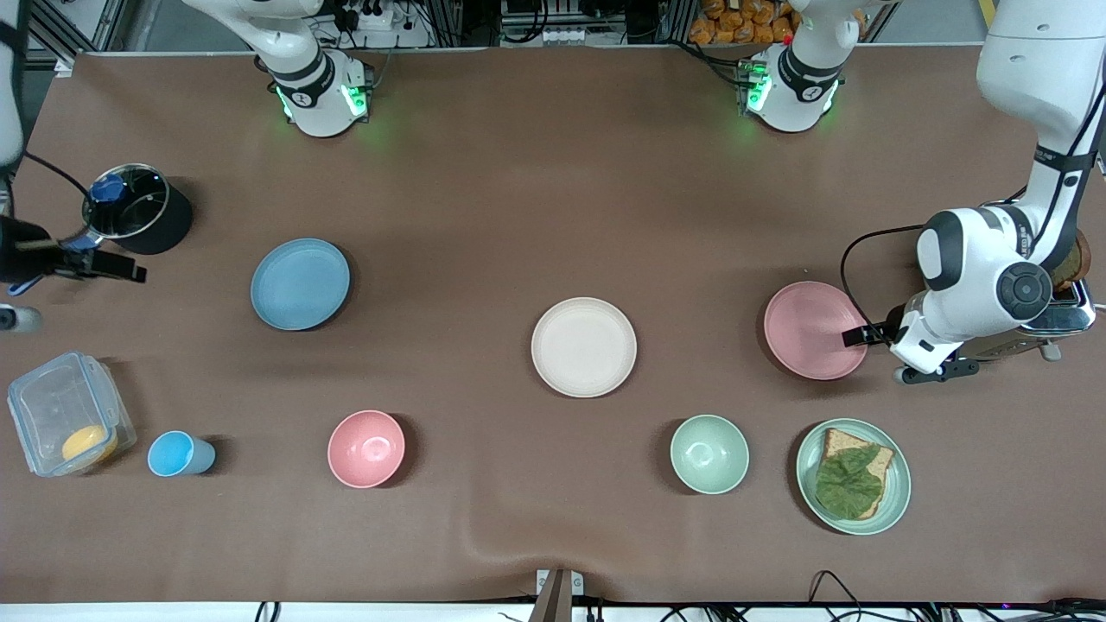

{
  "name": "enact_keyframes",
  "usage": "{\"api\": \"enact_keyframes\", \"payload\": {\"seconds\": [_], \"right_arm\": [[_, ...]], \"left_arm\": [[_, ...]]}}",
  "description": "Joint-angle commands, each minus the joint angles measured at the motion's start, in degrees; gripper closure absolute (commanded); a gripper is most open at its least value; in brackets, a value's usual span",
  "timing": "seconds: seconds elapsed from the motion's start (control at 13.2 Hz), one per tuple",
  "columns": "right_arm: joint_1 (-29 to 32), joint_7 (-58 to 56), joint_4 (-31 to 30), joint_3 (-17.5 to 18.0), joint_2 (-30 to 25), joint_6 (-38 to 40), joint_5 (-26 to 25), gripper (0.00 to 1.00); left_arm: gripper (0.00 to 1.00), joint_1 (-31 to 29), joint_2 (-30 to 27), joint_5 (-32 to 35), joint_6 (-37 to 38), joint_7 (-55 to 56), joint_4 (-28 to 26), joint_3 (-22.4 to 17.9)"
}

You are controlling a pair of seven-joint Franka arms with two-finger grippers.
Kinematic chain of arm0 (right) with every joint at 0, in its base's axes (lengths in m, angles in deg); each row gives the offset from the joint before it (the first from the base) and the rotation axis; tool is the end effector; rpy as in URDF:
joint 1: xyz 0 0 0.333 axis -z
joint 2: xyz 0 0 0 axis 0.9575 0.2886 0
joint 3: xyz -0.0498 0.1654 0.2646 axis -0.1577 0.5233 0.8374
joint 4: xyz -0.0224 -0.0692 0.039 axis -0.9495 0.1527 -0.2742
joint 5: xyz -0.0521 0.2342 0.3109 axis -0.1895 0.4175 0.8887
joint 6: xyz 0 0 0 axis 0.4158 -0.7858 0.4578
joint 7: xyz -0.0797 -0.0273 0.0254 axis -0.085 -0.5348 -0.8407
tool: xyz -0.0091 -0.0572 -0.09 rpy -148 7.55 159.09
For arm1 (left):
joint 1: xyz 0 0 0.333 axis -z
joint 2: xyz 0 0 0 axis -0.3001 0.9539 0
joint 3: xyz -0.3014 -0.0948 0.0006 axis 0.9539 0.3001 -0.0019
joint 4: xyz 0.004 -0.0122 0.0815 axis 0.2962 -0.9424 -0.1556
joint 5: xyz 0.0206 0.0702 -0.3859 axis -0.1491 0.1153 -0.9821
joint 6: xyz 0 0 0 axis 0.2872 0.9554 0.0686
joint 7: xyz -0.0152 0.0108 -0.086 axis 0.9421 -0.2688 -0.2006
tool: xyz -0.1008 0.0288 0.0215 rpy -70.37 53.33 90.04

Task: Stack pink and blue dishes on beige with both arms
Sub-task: 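Grasp the pink plate with the left gripper while the right gripper grasps the blue plate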

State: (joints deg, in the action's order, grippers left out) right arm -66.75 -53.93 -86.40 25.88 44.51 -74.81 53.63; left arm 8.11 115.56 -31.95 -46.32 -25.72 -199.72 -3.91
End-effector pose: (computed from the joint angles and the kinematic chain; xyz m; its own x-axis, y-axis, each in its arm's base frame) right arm 0.5894 -0.1021 0.4852 0.9764 -0.0542 -0.2093 -0.0706 -0.9949 -0.0719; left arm 0.5886 0.0458 0.2177 0.9833 0.1421 -0.1134 0.1432 -0.9897 0.0017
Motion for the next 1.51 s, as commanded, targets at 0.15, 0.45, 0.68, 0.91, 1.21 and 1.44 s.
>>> {"api": "enact_keyframes", "payload": {"seconds": [0.15,0.45,0.68,0.91,1.21,1.44], "right_arm": [[2.5,-8.2,-14.3,0.7,-0.8,-13.0,1.2,0.0],[2.5,-12.3,-21.9,0.8,2.2,-23.4,1.3,0.0],[3.1,-15.7,-22.0,0.8,7.2,-26.4,1.4,0.0],[3.3,-19.4,-22.0,0.9,12.2,-29.3,3.5,0.0],[3.3,-22.9,-21.9,0.9,15.9,-30.3,4.5,0.0],[2.8,-23.1,-21.9,1.2,16.8,-30.1,4.7,0.0]], "left_arm": [[0.06,-1.3,1.7,-1.1,-2.0,-0.4,-0.7,0.7],[0.18,-1.4,2.2,-1.2,-3.1,-0.4,-1.7,0.7],[0.35,-1.5,2.3,-1.2,-3.1,-0.4,-1.7,0.7],[0.51,-1.7,2.3,-3.5,-3.1,-0.6,-1.7,0.7],[0.97,-1.8,1.8,-4.1,-3.0,-0.6,-1.7,0.7],[1.0,-2.0,1.5,-5.7,-3.0,-0.7,-1.7,0.7]]}}
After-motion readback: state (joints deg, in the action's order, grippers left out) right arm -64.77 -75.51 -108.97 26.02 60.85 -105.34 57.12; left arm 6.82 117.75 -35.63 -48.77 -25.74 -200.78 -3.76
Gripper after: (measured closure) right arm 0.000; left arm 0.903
